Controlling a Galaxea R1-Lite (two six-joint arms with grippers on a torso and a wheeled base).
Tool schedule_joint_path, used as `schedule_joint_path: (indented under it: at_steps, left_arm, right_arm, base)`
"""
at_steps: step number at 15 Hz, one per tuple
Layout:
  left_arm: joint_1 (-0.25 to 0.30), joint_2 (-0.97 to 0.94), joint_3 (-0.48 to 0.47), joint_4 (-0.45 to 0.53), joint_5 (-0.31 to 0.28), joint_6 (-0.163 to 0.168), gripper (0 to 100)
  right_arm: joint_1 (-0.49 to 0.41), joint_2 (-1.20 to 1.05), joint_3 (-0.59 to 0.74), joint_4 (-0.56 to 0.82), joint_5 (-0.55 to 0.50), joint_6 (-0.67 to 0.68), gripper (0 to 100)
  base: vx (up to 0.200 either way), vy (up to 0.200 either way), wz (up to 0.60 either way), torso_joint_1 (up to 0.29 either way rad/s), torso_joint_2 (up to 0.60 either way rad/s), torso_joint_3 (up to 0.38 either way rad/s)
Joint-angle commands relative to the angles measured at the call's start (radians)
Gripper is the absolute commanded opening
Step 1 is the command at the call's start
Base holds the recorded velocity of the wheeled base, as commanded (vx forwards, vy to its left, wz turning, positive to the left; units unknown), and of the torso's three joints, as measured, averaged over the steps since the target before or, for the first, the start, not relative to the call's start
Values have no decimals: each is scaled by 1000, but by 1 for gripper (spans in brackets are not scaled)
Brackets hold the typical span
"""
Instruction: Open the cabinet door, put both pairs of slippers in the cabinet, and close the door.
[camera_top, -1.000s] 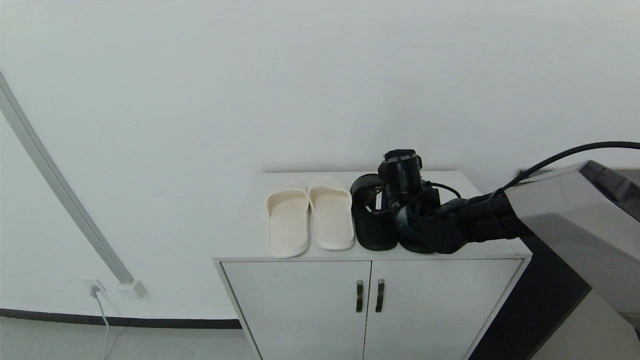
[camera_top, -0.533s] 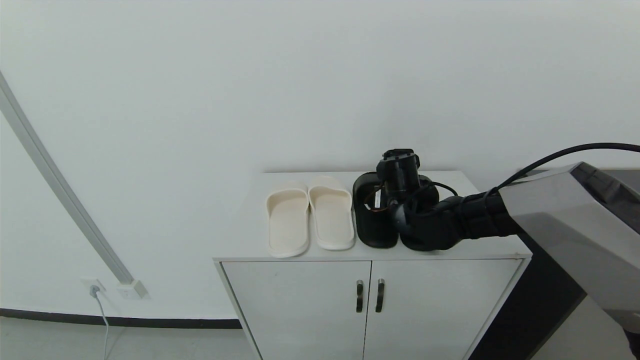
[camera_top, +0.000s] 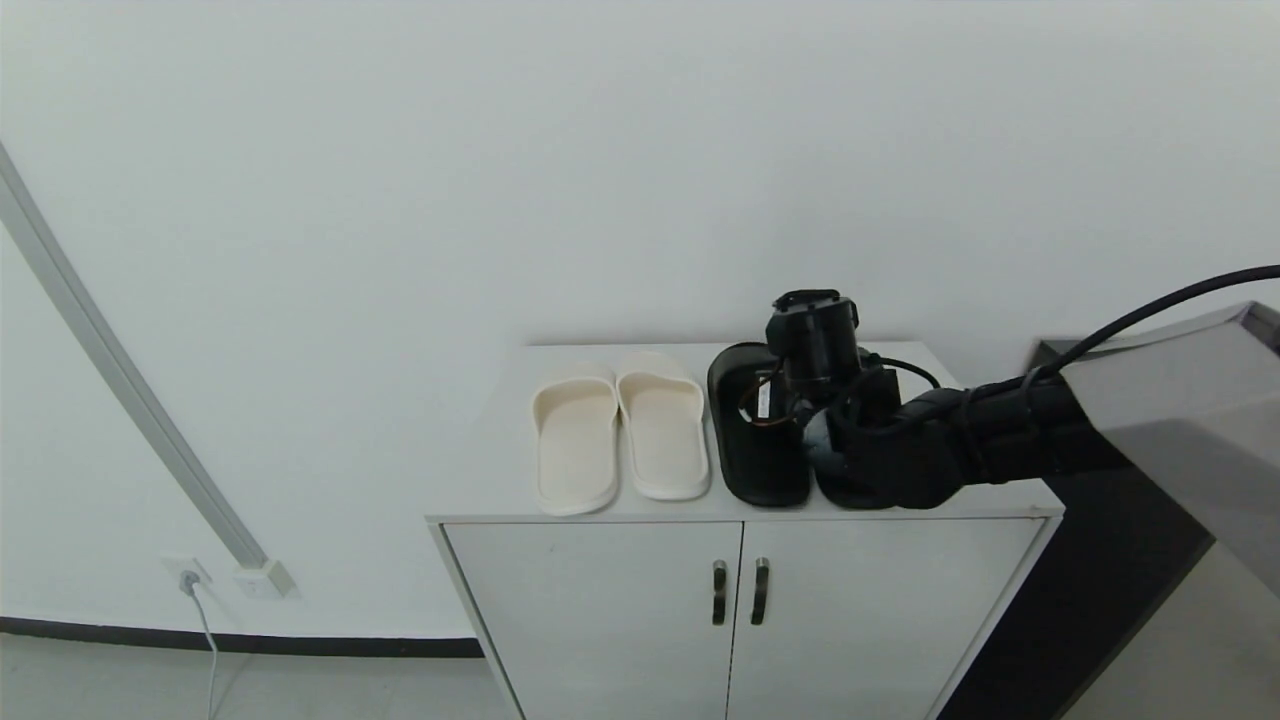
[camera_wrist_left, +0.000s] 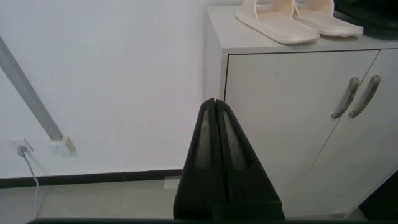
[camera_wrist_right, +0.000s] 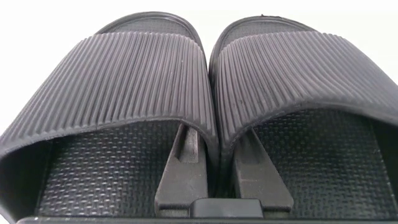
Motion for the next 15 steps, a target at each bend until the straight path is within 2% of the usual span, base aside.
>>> schedule_joint_path:
  at_steps: [1, 4, 6, 9, 12, 15]
  left_arm:
    - [1, 1, 0, 0, 0, 0, 0]
    - [1, 1, 0, 0, 0, 0, 0]
    - [1, 1, 0, 0, 0, 0, 0]
    - [1, 1, 0, 0, 0, 0, 0]
    - [1, 1, 0, 0, 0, 0, 0]
    - [1, 1, 0, 0, 0, 0, 0]
  right_arm:
    - [45, -190, 165, -15, 41, -16, 0]
    - [70, -371, 389, -58, 179, -52, 0]
    - [70, -518, 559, -104, 331, -95, 0]
    - [70, -674, 739, -118, 518, -120, 0]
    - [71, -782, 852, -115, 664, -157, 0]
    - [103, -782, 867, -115, 679, -166, 0]
  base:
    - [0, 0, 0, 0, 0, 0]
    - [0, 0, 0, 0, 0, 0]
    - [0, 0, 0, 0, 0, 0]
    - [0, 0, 0, 0, 0, 0]
    - [0, 0, 0, 0, 0, 0]
    - [0, 0, 0, 0, 0, 0]
